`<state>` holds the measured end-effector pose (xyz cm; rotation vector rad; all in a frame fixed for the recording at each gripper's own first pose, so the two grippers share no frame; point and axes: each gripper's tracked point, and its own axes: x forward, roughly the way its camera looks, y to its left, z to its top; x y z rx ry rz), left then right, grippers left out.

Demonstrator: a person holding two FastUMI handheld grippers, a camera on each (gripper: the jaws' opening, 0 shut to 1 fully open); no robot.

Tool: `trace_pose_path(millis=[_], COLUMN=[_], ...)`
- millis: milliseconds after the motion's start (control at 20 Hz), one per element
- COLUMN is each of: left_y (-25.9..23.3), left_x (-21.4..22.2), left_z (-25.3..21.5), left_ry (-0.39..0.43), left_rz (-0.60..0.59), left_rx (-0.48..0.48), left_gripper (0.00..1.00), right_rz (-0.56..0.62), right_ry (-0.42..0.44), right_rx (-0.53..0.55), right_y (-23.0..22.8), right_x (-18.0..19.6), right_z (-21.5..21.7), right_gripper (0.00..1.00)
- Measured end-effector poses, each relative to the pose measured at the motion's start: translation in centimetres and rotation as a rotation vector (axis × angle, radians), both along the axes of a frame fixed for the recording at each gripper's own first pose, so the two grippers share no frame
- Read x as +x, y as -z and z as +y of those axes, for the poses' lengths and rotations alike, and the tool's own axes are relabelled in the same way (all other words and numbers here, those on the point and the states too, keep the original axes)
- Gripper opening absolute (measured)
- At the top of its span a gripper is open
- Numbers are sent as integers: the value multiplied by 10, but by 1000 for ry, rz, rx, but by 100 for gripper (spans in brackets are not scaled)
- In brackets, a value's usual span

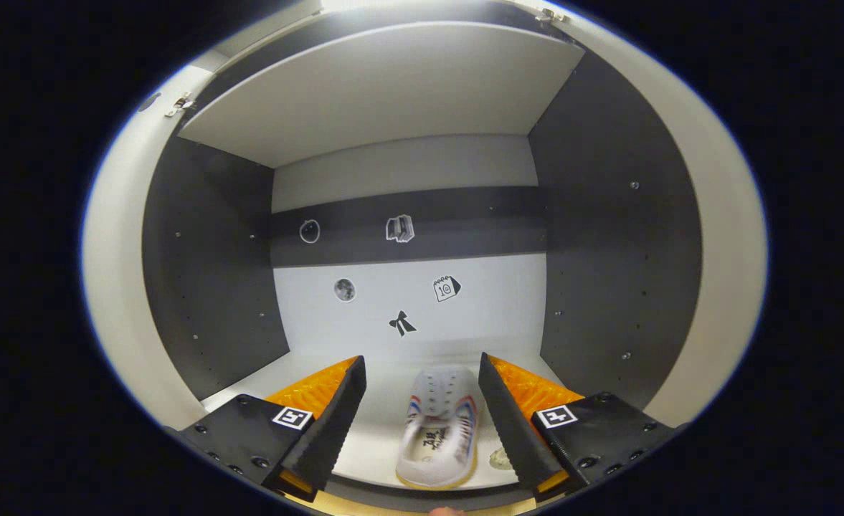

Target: Grab one shoe with the right hand and put it into the shoe cabinet, grab the other shoe with the left hand and put it into the shoe cabinet; then close the right door with the right hand and the left door with the left hand.

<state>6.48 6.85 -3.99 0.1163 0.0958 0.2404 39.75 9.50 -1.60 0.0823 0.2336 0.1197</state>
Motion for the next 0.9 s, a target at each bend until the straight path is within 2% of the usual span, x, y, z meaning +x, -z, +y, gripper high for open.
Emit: trace_pose_path(millis=[400,600,650,900], left_y=[23,47,55,101], left_x=[19,25,25,28], left_z=[-25,-38,-41,-44], left_ry=[126,190,207,248], left_rz=[37,77,92,179], left_rx=[-20,-42,-50,-72], left_gripper=[94,94,94,94], right_rz=[-144,-159,-161,-126], right_ry=[-14,-14,-15,-36], right_rx=[-56,-64,-74,-98], right_y=[-29,-29,-26,-6], right_x=[-91,-132,-142,-193], right_z=[-16,-27,-29,-33], right_gripper=[94,94,97,98])
